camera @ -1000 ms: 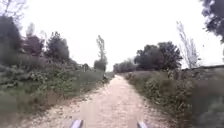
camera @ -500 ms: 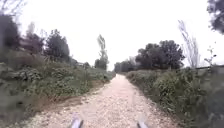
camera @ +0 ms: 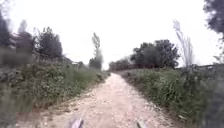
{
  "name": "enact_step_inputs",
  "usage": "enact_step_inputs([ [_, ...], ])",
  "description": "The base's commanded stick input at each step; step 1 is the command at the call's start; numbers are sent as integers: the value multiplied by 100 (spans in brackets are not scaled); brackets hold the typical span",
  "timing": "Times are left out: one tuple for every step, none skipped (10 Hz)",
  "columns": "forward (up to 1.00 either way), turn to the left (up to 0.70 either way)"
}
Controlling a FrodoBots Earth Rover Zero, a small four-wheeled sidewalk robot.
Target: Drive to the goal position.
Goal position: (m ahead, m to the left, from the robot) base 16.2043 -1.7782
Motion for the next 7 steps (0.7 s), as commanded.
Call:
enact_step_inputs([
  [70,-25],
  [70,-7],
  [70,0],
  [70,0],
  [70,0],
  [70,0],
  [70,0],
])
